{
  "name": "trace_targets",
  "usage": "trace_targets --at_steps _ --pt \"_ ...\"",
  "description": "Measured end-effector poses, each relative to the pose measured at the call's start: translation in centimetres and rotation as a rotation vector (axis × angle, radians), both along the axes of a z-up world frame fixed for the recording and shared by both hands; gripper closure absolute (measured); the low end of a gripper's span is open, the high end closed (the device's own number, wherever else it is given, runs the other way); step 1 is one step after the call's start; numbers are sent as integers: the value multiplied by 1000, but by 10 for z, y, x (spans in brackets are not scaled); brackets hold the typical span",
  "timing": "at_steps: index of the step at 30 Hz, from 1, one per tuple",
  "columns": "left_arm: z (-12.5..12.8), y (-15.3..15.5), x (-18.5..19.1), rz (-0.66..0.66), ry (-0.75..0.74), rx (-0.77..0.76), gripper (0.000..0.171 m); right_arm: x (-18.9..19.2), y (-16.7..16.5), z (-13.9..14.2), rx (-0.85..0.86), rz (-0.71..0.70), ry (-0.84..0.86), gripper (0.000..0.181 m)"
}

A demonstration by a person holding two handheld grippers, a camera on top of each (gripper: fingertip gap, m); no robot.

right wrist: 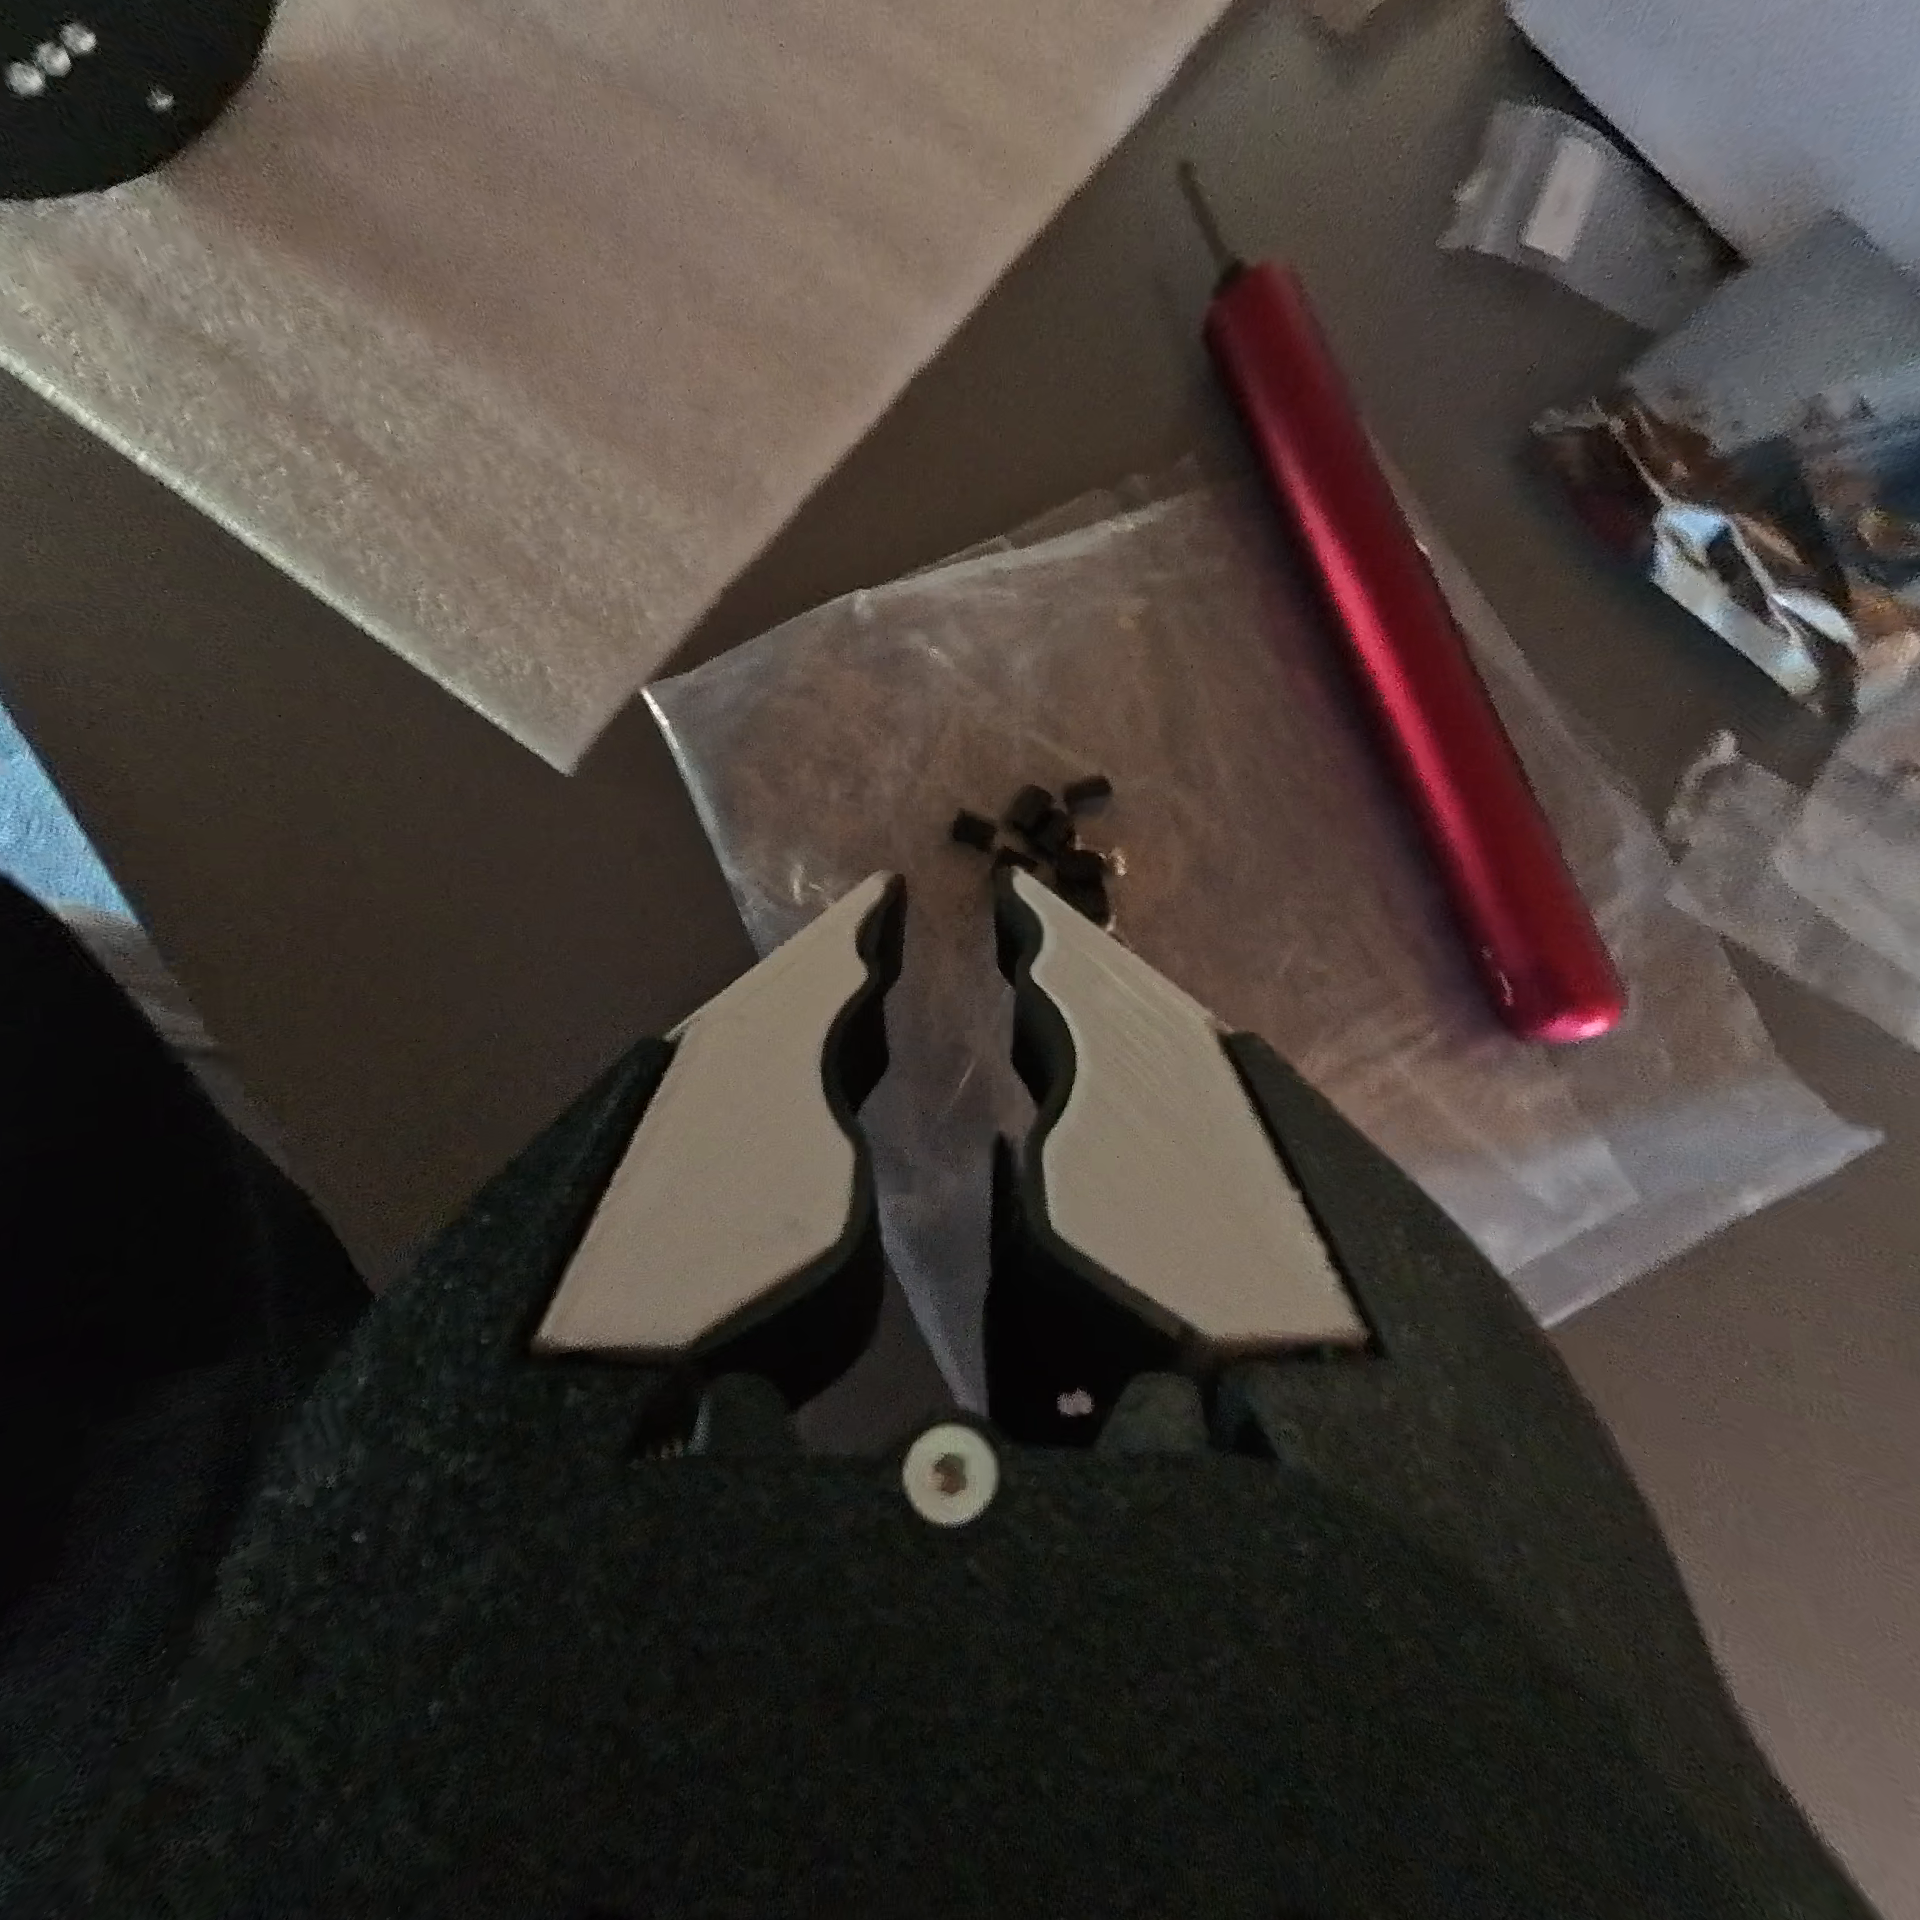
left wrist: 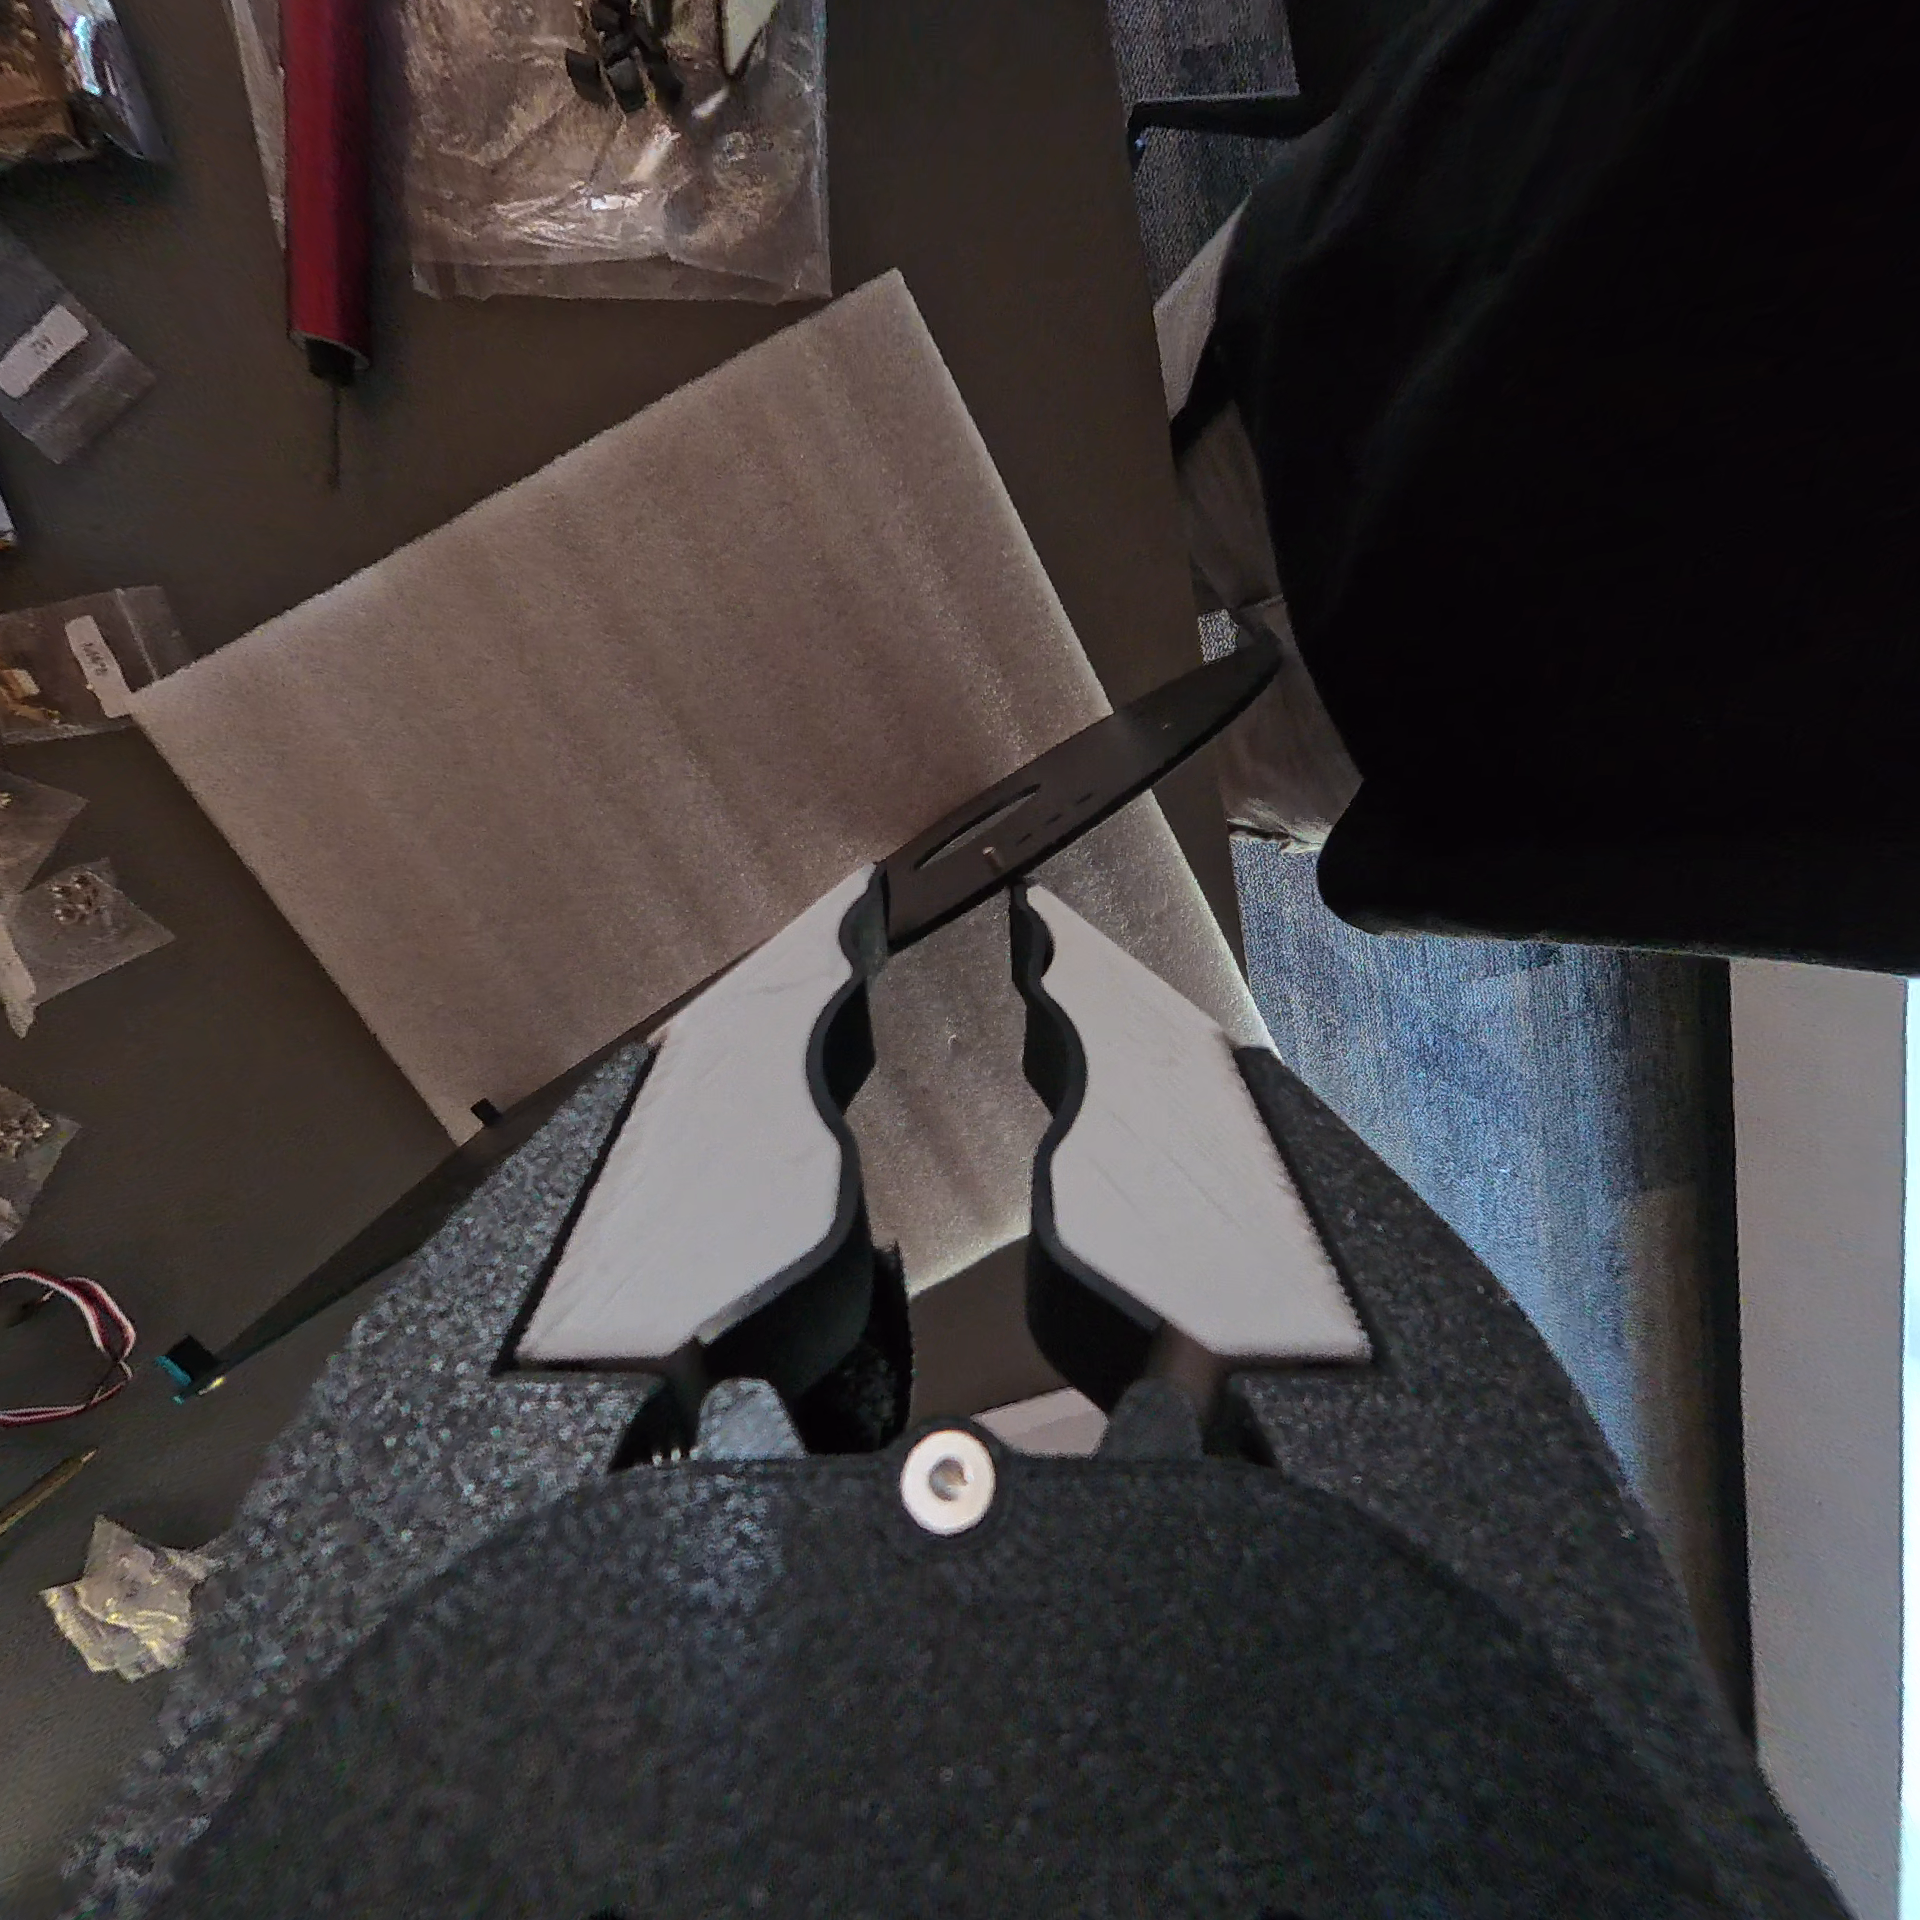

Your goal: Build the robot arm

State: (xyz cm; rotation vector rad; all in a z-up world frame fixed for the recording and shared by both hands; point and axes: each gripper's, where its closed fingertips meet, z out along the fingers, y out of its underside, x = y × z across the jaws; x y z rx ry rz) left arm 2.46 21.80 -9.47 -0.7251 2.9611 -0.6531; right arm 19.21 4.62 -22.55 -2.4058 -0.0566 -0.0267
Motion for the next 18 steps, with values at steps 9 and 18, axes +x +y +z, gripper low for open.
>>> trace_targets --at_steps 9,18 --pt "-1 2 -3 22 25 32 148 -1 9 2 -10 334 -147 166" --pt "-1 2 -3 45 39 32 148 -1 7 -3 -90 549 -160 172"
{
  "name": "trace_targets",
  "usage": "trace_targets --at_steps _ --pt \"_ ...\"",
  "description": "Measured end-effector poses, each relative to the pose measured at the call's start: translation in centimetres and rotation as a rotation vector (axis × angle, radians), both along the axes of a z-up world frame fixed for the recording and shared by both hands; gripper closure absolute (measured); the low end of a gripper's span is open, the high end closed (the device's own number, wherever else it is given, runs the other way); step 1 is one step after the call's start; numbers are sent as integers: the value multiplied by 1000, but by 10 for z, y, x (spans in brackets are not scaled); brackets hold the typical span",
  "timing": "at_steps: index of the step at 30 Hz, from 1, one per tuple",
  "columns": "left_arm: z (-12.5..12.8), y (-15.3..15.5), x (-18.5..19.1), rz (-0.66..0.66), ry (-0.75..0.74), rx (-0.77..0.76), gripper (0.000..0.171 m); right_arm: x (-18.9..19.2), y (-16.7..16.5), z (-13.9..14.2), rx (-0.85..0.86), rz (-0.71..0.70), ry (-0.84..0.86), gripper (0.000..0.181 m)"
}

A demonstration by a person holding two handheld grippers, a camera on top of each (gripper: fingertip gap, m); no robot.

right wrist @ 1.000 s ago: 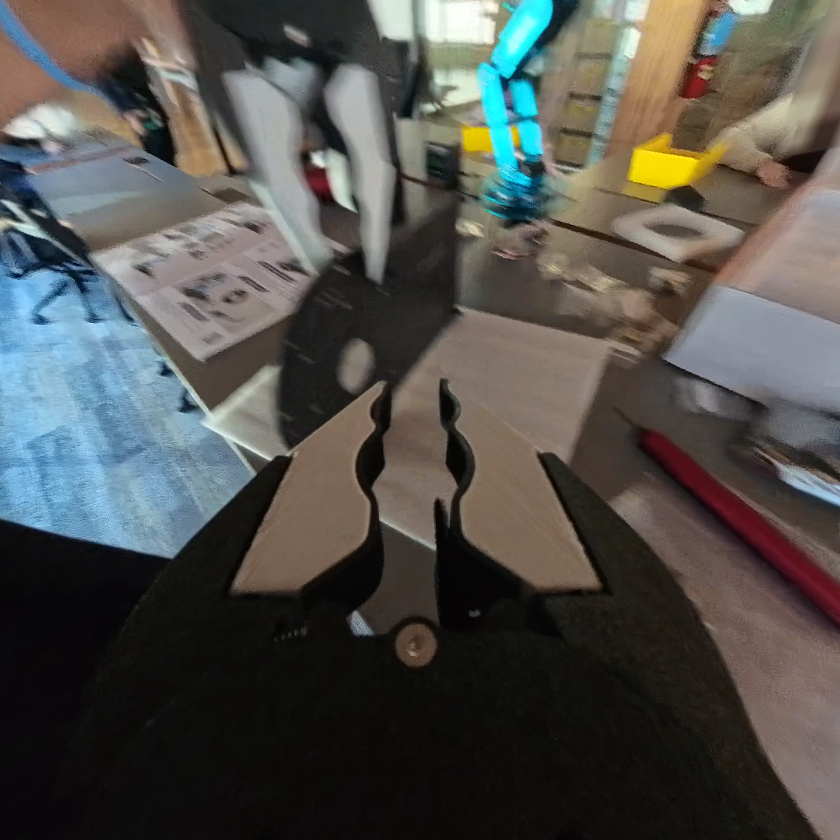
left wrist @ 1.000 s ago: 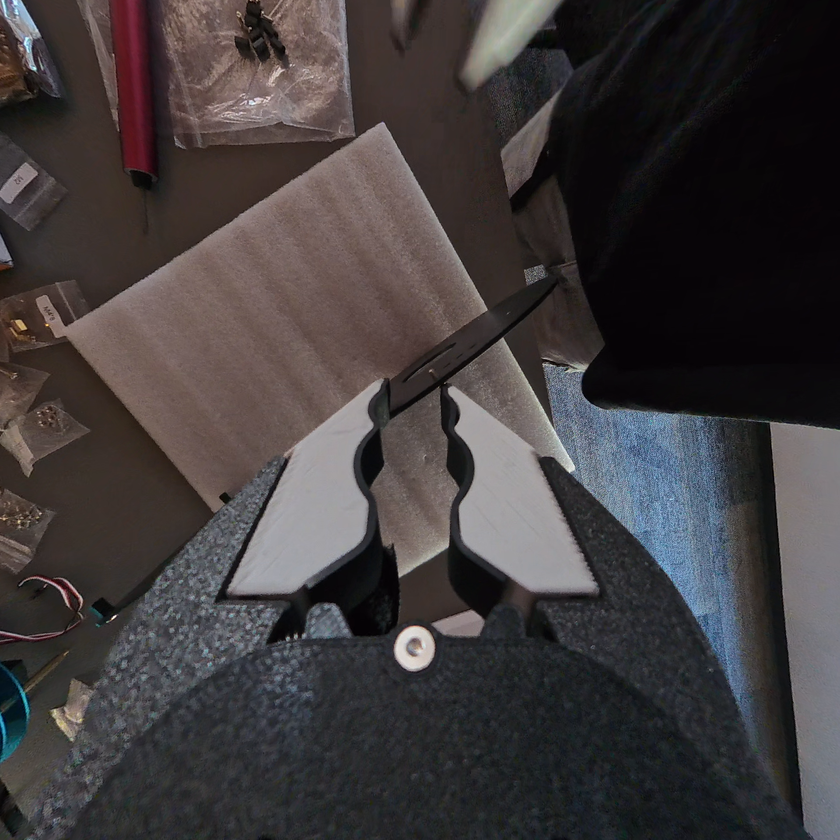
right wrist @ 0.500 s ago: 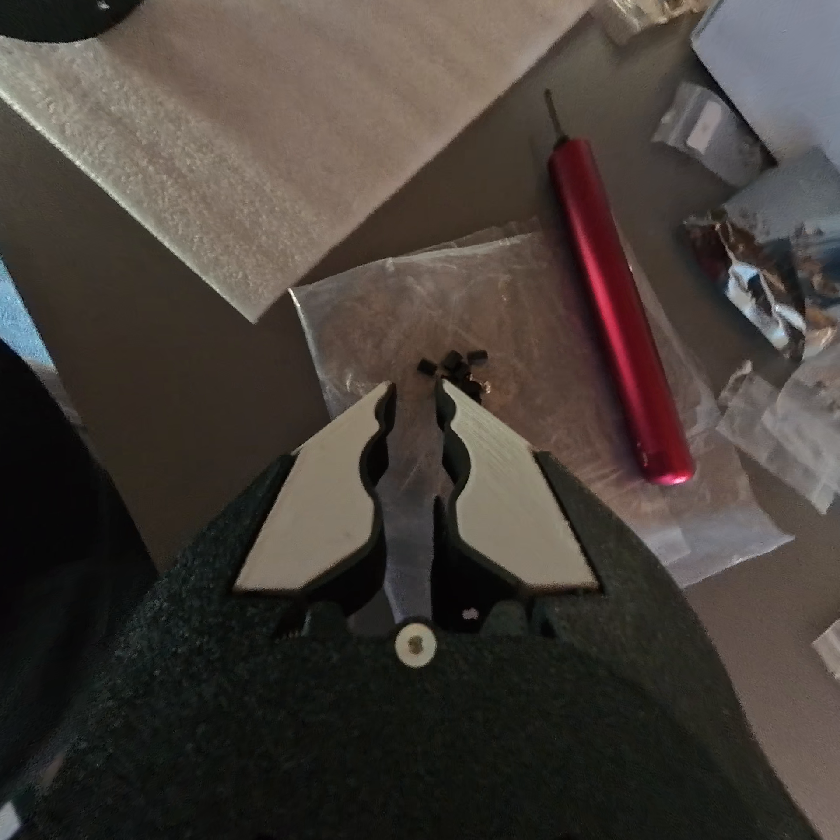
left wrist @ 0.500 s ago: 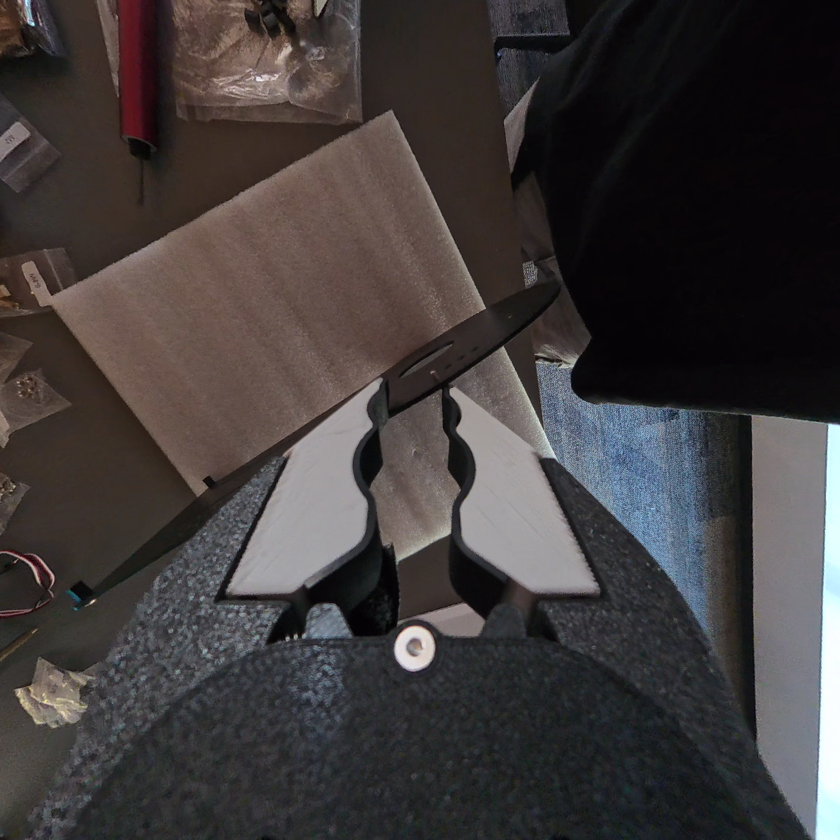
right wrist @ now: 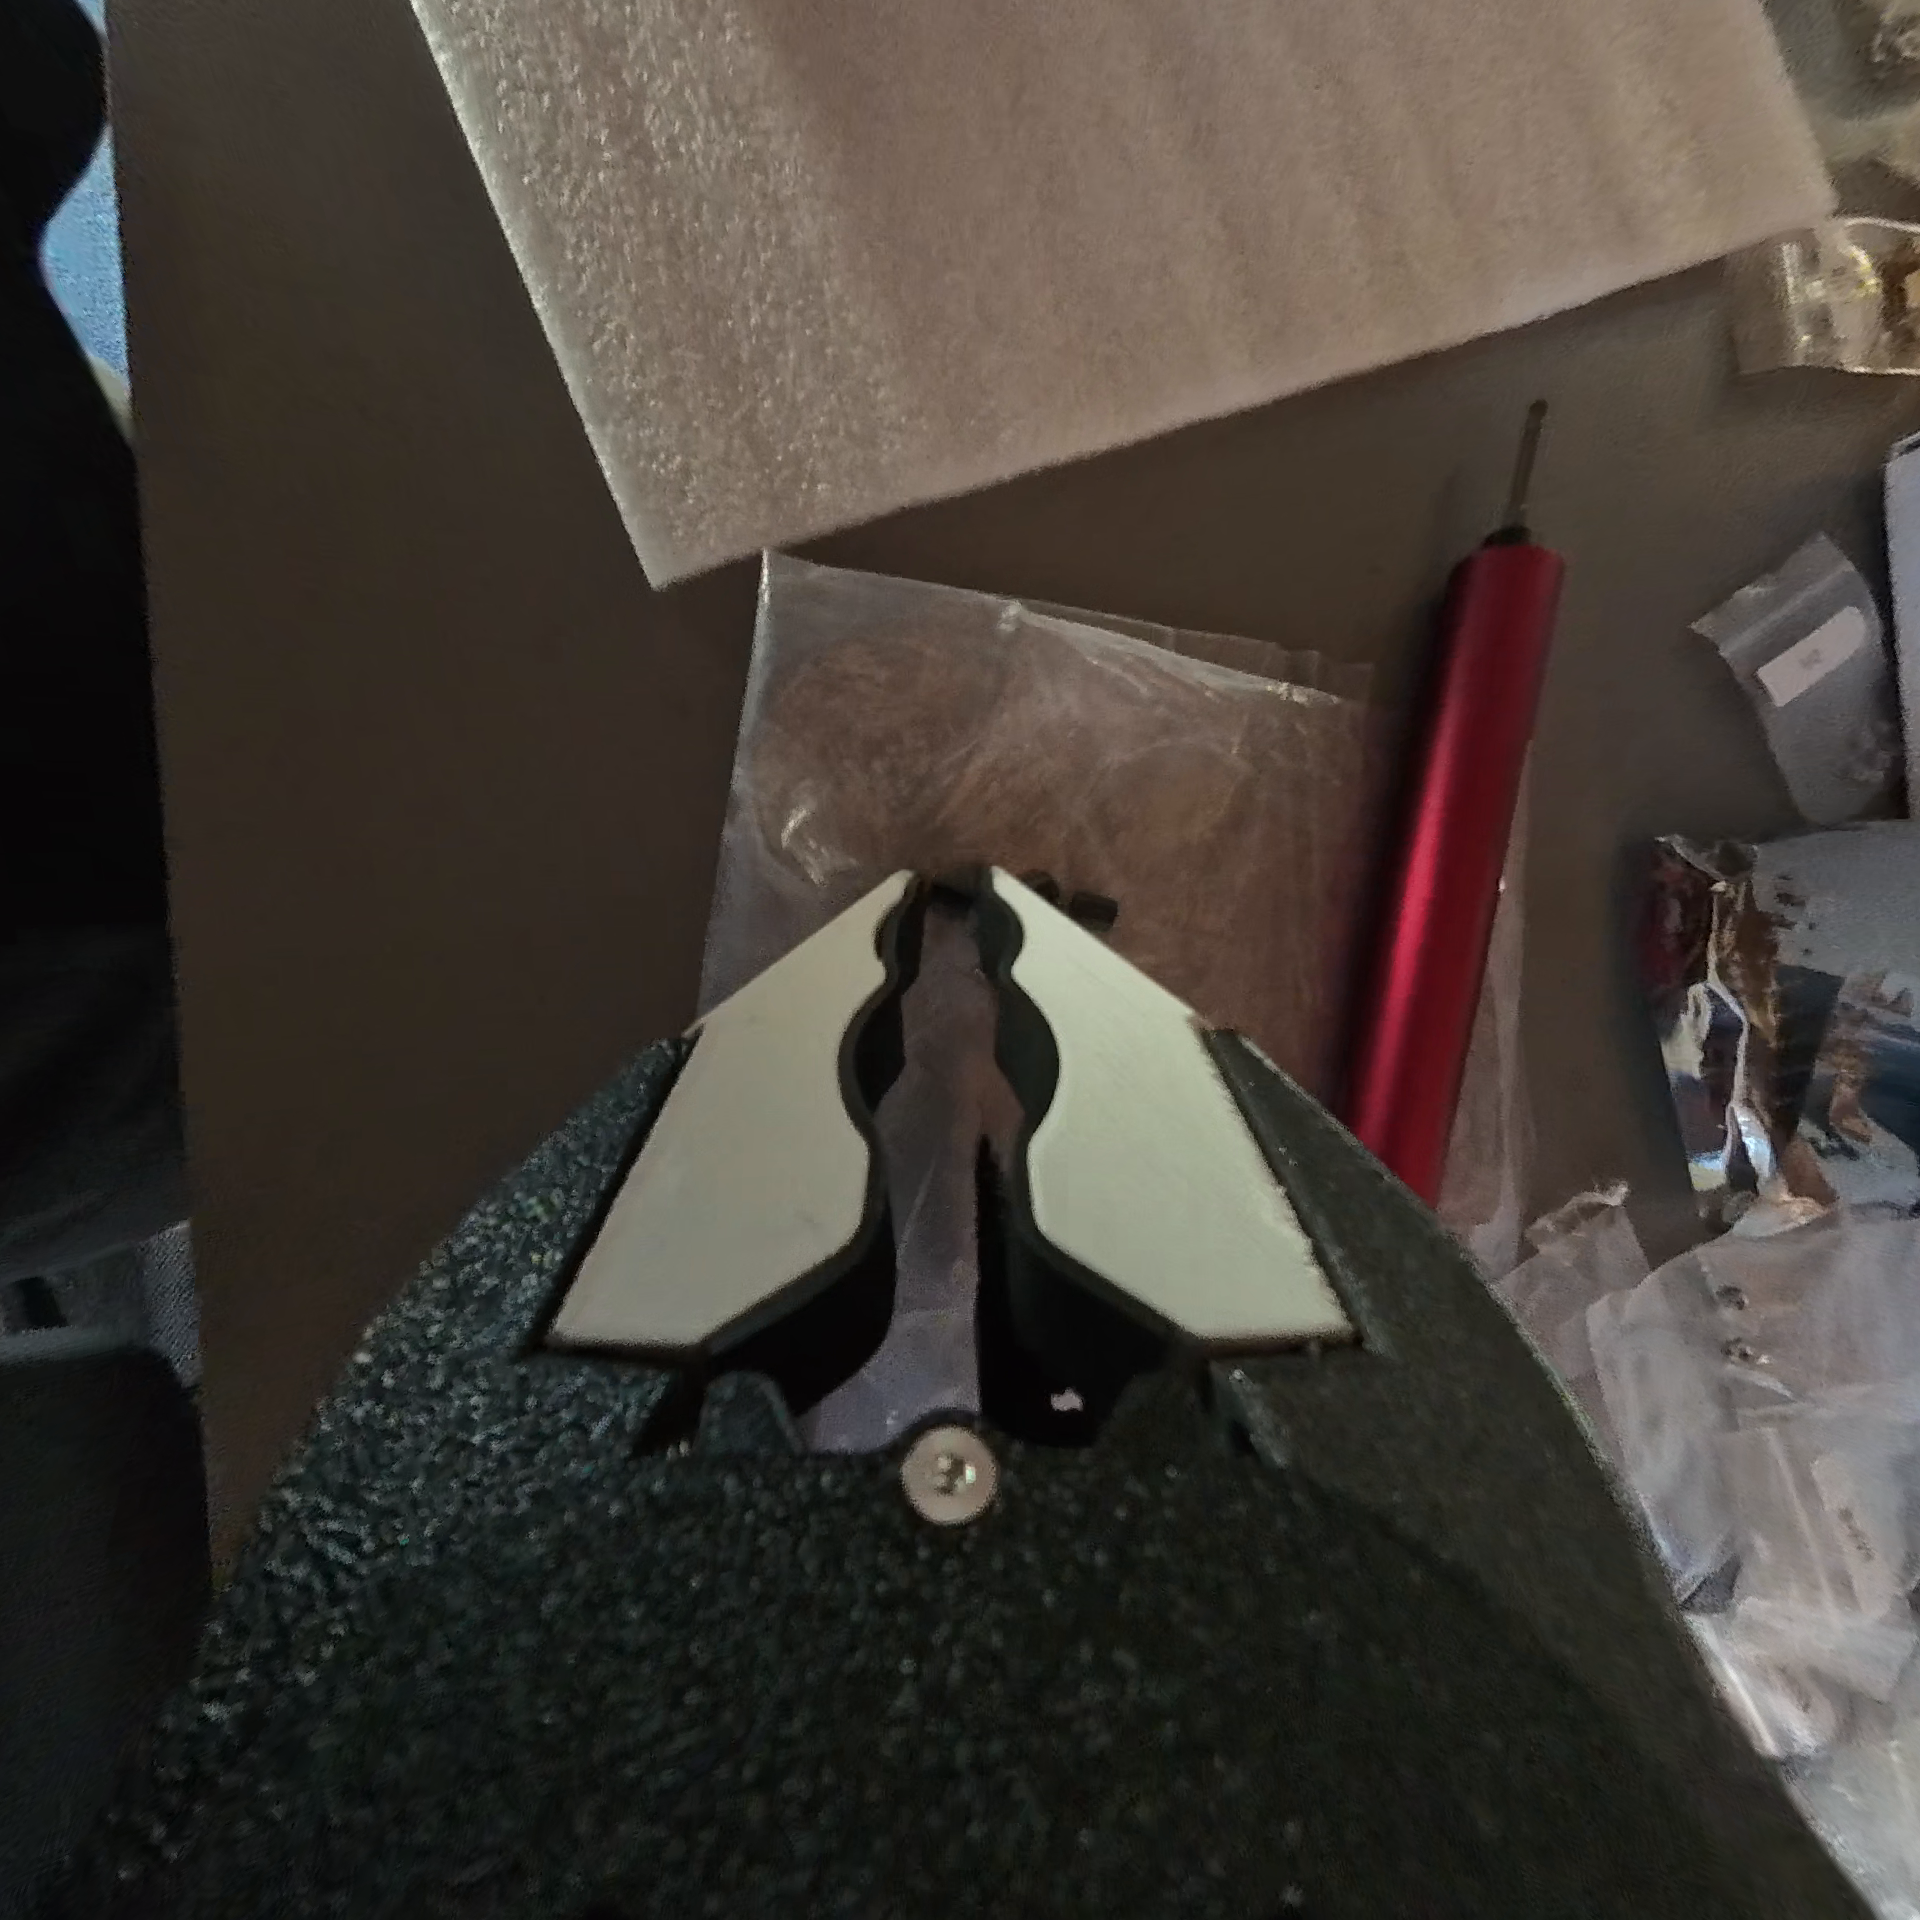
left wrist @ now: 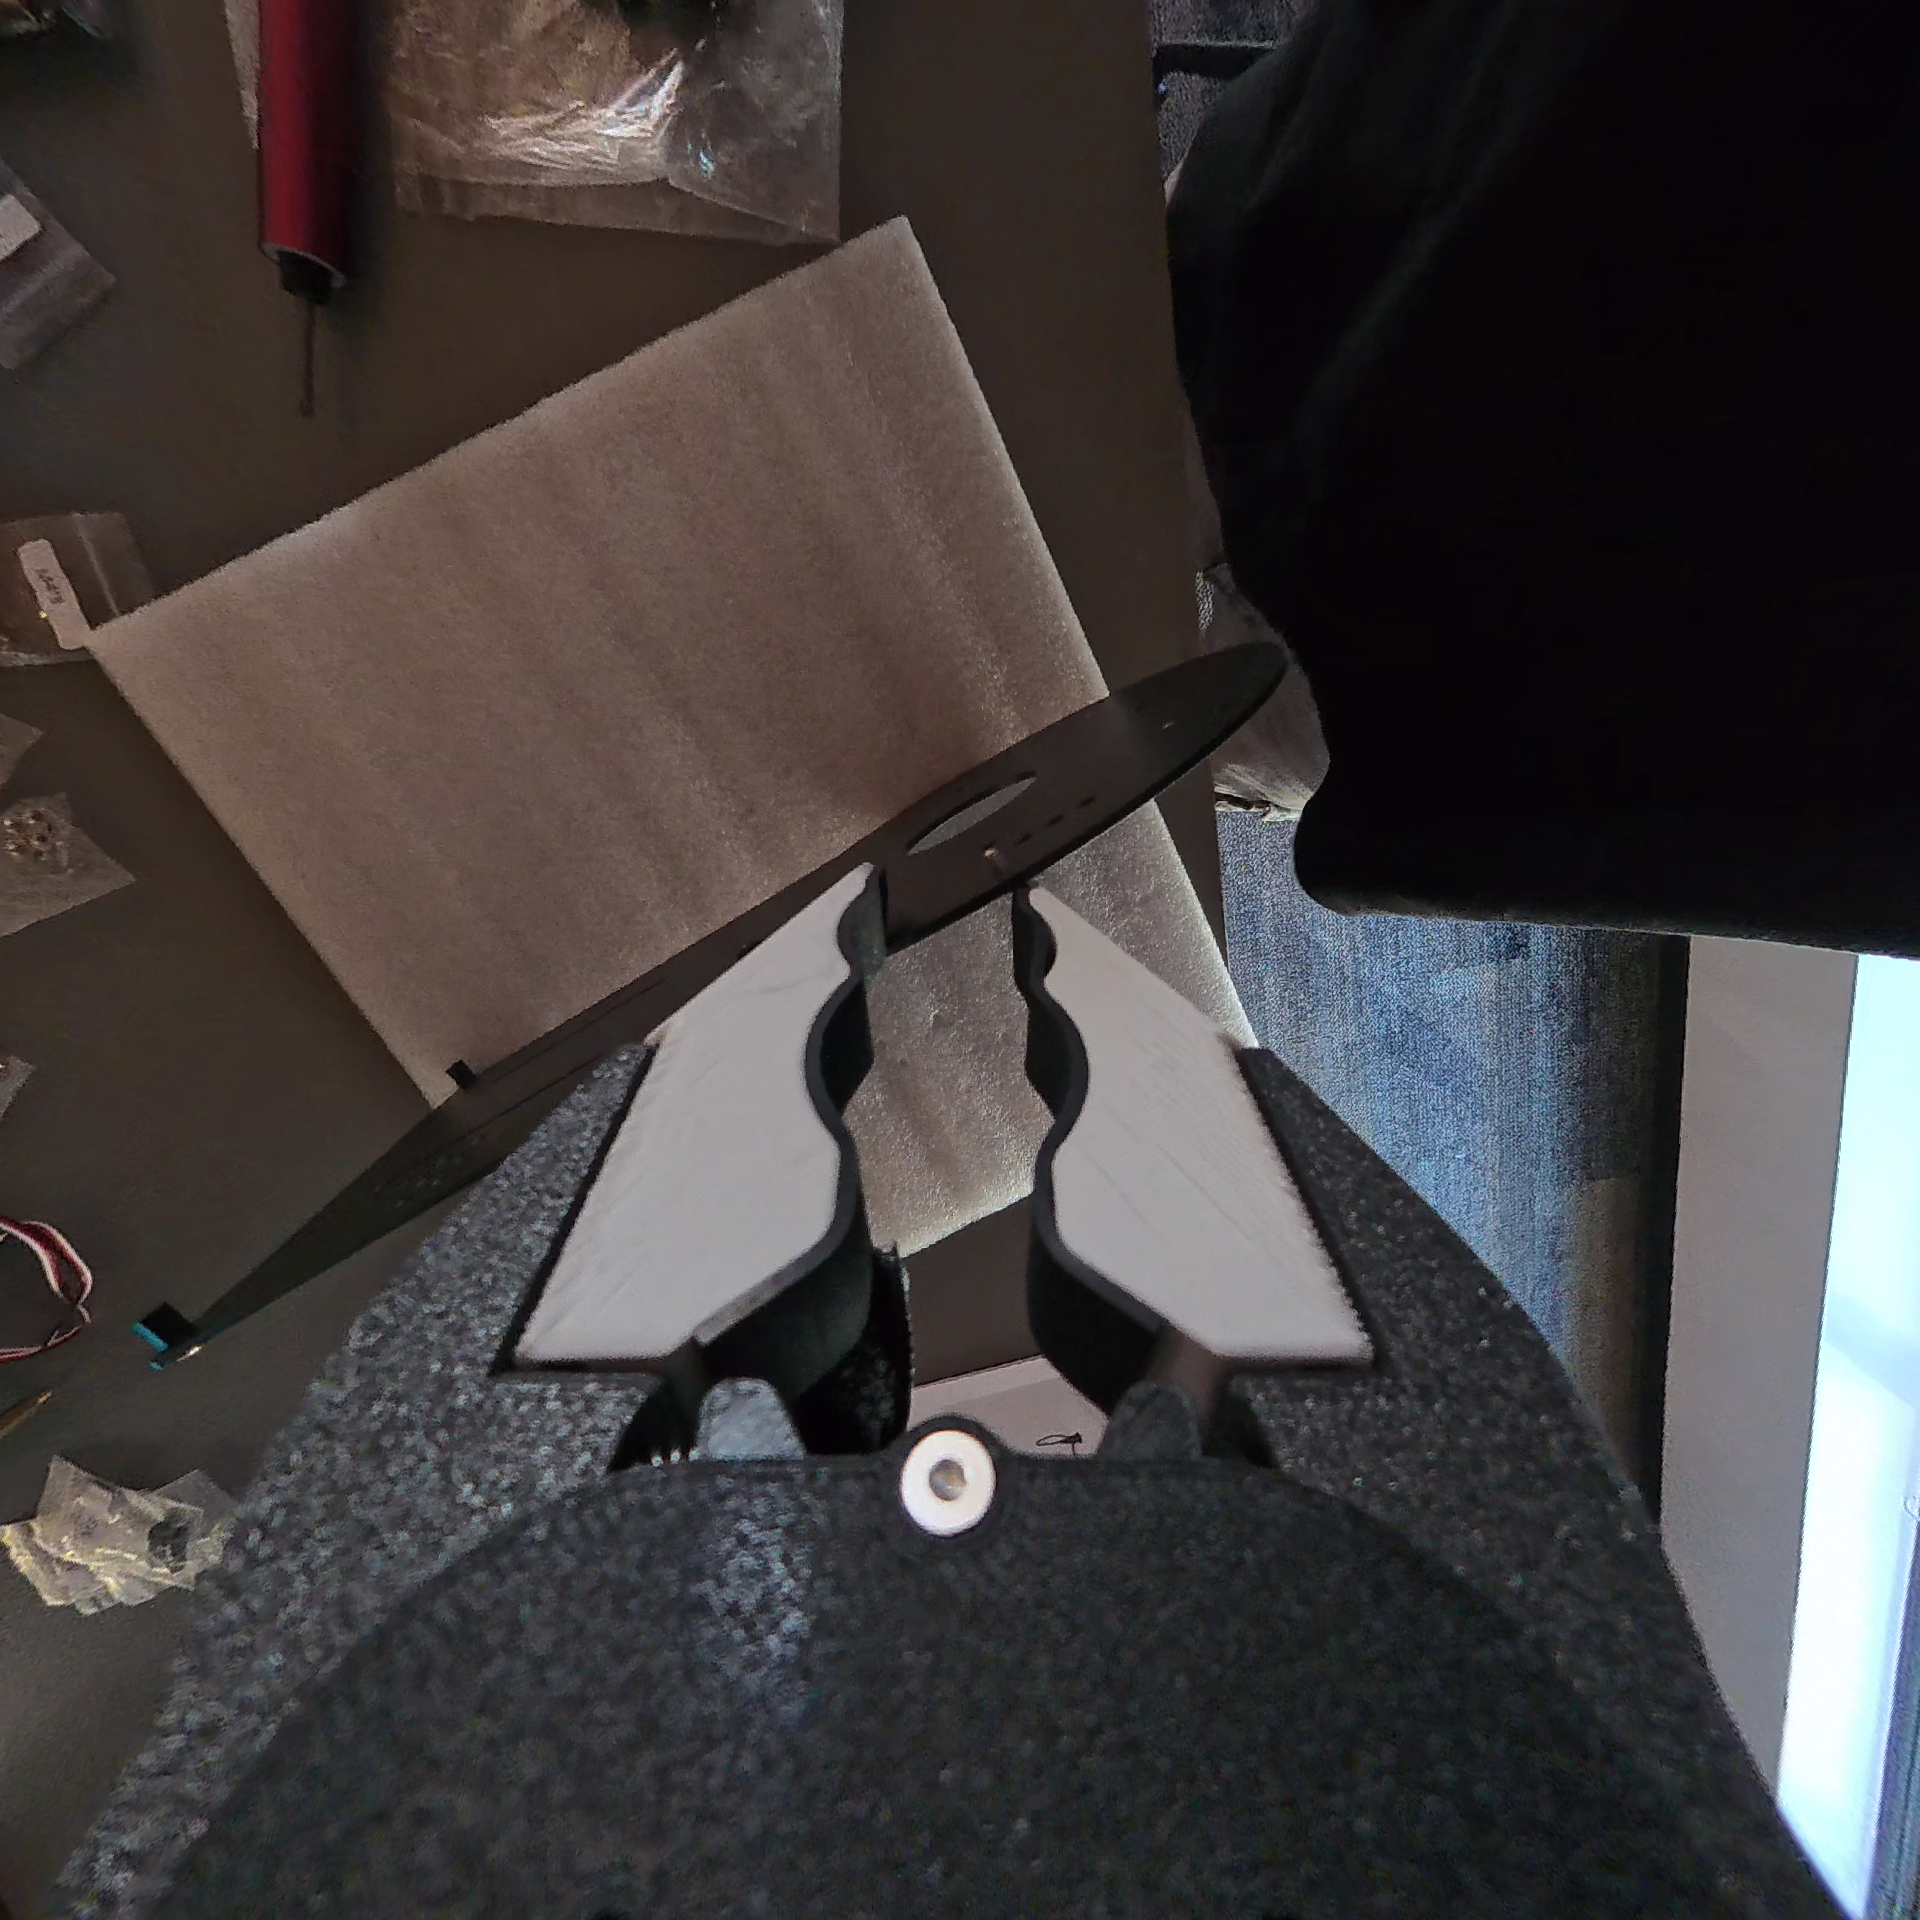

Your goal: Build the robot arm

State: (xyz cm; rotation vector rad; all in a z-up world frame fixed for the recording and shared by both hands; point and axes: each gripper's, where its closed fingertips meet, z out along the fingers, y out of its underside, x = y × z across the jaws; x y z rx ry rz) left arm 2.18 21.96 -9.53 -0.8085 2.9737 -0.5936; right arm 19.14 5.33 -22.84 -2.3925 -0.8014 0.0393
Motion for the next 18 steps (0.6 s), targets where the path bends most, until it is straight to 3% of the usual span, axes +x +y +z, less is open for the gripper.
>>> trace_targets --at_steps 7,18 --pt "0 0 0 15 6 6 148 -2 -12 1 -123 27 138 171" --pt "0 -1 0 36 10 8 148 -8 -15 7 -43 122 159 162"
